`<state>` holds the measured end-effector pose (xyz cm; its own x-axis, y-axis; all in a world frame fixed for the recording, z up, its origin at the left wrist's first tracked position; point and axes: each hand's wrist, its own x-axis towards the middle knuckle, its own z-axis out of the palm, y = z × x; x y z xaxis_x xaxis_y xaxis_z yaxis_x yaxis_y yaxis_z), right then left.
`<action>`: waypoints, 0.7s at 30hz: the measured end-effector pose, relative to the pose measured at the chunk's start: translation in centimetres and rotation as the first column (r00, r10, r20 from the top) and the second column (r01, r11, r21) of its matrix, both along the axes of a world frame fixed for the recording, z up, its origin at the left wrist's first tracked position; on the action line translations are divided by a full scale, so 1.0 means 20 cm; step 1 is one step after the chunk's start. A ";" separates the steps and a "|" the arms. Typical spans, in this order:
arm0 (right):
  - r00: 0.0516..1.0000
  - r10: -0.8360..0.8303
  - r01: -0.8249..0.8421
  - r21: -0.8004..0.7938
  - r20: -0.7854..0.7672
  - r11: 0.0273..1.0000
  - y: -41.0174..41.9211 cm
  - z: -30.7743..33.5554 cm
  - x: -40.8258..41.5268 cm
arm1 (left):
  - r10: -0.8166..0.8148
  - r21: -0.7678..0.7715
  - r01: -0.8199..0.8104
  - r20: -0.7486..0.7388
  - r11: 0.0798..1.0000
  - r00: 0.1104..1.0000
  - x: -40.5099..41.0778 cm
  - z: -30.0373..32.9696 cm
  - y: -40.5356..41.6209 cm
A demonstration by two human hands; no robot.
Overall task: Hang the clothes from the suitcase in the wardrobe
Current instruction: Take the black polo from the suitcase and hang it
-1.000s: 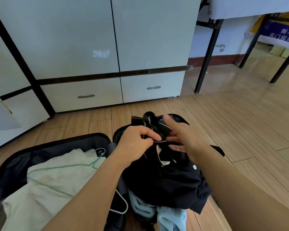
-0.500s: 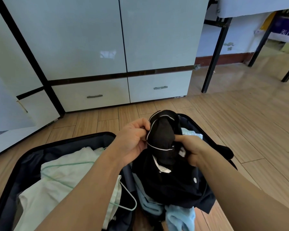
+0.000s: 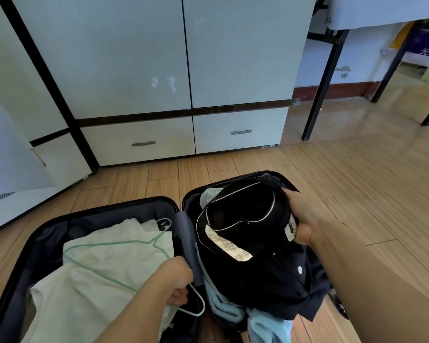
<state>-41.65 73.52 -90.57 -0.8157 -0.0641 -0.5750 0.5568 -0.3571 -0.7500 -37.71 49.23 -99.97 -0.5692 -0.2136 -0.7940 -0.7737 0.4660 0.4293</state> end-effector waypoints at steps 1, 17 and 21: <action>1.000 0.016 -0.016 0.059 -0.006 0.998 -0.01 0.00 0.00 | -0.023 0.009 0.023 -0.026 1.000 0.999 0.01 -0.01 0.02; 0.998 0.047 -0.048 -0.028 -0.044 0.998 -0.08 0.21 0.00 | 0.476 0.139 -0.565 -0.716 0.814 0.510 -0.10 0.45 0.16; 0.977 0.124 -0.147 -0.126 -0.176 0.981 -0.15 0.39 0.04 | 0.467 0.297 -0.461 -0.826 0.836 0.314 -0.11 0.61 0.20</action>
<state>-40.84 70.56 -82.86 -0.8774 -0.2497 -0.4097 0.4786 -0.3934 -0.7850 -39.93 53.24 -87.72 -0.7391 -0.6731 0.0272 -0.1019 0.1516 0.9832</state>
